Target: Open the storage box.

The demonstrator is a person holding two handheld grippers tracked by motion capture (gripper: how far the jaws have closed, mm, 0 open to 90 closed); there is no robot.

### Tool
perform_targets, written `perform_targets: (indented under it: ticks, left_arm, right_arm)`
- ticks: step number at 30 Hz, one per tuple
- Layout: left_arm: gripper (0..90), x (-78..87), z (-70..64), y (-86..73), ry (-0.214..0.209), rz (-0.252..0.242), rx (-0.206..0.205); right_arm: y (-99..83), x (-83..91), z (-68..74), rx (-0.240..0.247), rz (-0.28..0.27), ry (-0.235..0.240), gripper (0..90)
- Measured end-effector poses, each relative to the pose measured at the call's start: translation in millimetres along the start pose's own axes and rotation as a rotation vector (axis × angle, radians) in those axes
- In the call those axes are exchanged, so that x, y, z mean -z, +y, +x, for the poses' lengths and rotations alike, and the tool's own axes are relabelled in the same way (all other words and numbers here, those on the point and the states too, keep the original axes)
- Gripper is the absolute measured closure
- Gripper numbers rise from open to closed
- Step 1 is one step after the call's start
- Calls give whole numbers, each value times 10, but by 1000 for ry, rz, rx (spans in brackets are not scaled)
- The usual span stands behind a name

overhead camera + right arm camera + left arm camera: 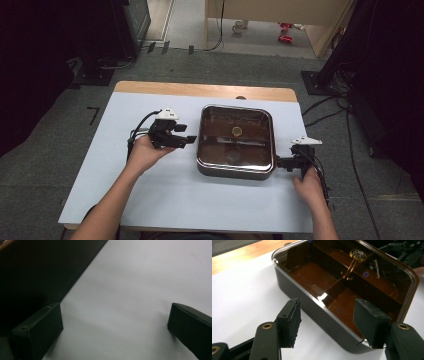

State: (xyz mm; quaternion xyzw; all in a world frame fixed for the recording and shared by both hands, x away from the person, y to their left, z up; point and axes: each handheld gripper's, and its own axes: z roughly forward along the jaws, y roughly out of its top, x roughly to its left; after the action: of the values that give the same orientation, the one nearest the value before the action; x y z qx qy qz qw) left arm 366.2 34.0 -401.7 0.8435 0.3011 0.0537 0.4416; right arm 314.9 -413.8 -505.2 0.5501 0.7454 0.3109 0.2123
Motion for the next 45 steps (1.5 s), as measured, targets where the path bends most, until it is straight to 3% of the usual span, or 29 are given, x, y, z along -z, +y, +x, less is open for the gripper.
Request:
perform_targets:
  ticks: [12,25,45]
  left_arm:
    - [399,-262,-95,65,-16,39,-40]
    - [380,-436,-346,265,-31,47,-104]
    - [378,-792,-446,486,-50,71,-121]
  right_arm:
    - [0,0,0,0,0,0,0]
    - [0,0,-1,0,0,1,0]
    - [-1,1,1,1,0,0,0]
